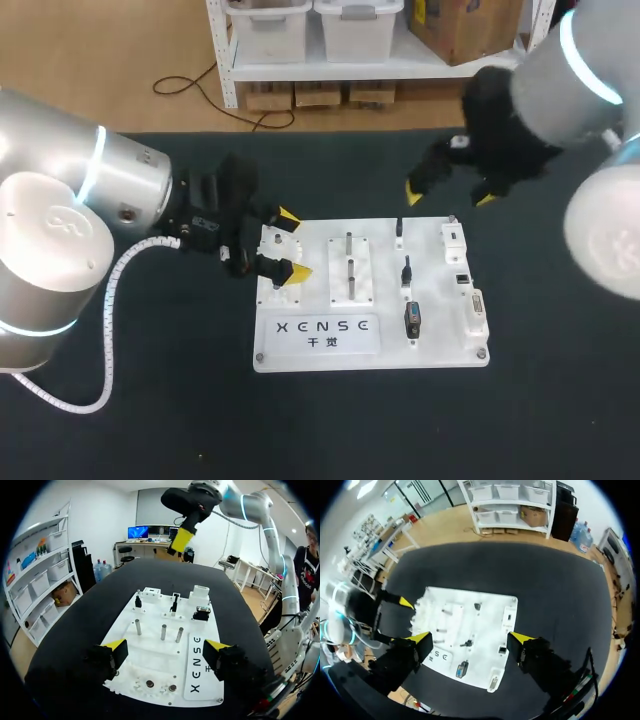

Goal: Insert the Ethernet cable into its matching sockets.

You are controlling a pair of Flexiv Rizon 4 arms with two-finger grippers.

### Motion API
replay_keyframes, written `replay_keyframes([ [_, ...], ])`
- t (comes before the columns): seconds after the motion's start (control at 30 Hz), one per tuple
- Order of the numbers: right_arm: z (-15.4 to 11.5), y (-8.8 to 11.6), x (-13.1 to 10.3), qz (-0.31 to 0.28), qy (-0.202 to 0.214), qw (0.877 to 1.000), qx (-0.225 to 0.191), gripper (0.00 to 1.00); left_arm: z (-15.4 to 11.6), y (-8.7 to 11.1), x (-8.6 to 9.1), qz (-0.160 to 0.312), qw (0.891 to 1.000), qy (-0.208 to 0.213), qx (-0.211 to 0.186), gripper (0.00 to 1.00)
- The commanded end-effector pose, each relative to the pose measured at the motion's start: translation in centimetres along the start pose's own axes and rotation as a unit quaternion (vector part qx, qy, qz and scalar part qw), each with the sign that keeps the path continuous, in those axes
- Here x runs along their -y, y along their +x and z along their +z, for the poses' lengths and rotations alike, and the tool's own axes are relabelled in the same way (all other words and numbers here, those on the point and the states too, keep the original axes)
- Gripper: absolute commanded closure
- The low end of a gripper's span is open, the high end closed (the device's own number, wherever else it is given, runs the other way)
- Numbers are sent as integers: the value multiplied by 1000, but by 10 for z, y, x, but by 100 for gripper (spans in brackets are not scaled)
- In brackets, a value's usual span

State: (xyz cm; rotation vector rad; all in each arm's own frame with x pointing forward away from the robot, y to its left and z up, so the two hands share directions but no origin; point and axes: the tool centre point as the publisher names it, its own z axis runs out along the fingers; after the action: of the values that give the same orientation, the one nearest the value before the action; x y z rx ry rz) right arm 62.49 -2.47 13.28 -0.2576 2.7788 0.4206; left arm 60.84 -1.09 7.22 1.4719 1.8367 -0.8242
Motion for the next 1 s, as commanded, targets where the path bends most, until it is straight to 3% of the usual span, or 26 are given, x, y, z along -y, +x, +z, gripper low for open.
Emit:
replay_keyframes([
  [0.03, 19, 5, -12, 7, 93, 996, -15, 0, 1, 0, 0, 0, 1000, -1, 0, 0],
  [0.57, 82, 35, -1, 24, 86, 994, -62, 0, 1, 0, 0, 0, 1000, -1, 0, 0],
  [1.0, 101, 42, -2, 17, 94, 992, -80, 0, 1, 0, 0, 0, 1000, -1, 0, 0],
])
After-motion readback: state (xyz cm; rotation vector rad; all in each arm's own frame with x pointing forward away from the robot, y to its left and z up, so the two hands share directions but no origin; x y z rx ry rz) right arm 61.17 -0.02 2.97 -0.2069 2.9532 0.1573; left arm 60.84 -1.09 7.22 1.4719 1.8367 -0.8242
